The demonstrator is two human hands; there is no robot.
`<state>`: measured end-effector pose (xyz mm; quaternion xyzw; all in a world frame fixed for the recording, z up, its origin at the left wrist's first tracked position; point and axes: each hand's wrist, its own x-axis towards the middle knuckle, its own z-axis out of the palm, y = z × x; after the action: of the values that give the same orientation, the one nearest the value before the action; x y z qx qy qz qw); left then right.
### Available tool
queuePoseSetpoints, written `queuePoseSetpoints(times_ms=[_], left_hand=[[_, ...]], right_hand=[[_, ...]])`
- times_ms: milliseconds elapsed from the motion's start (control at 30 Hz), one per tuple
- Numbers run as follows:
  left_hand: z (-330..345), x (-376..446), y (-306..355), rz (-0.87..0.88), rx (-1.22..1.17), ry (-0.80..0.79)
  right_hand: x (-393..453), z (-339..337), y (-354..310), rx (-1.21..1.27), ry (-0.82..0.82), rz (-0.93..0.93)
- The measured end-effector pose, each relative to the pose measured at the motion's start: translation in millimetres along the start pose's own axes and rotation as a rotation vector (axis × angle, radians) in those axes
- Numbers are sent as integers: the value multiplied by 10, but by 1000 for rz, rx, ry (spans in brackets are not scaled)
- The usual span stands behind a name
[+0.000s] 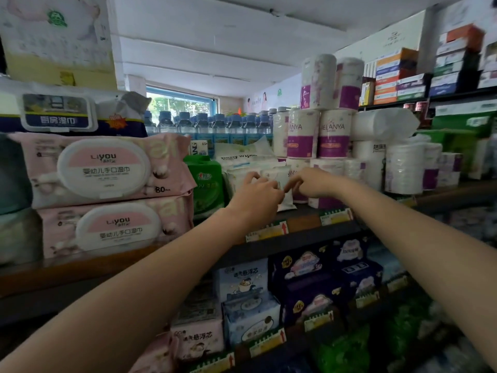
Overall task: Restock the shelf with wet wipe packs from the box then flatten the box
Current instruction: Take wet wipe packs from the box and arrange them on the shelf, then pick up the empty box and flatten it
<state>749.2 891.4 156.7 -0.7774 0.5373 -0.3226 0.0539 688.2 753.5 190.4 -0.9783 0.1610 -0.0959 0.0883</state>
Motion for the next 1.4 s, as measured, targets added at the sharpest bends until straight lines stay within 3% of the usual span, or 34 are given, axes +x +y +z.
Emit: queuePoseSetpoints(times_ms=[100,233,500,800,967,1067,1200,1300,1400], left_hand=[[-70,-247,149,193,-14,104],[-72,-754,378,316,-138,145],[19,-1995,1717,541,-479,-183],[1,-3792,4035,993,-623,-450],[65,-4819,5000,1115,-677,-743],[240,-5277,5481,1095,-681,-840],[599,-5561,5918,1033,-741,-917],[695,-5568,6002,1144,-581,-816],[582,-5273,5965,1236,-374,-729]], right_hand=[[-400,-16,-183,-5,11,43],[-1192,204,-382,23,8,201],[-3350,1268,-626,121,-243,612],[-6613,2793,-722,424,-368,1209],[-7894,3993,-861,474,-469,1383],[-8313,4717,-711,367,-554,1409],[-8620,5335,-483,215,-706,1305],[-8592,5369,-431,183,-628,1221],[-8202,4777,-298,258,-481,1132]])
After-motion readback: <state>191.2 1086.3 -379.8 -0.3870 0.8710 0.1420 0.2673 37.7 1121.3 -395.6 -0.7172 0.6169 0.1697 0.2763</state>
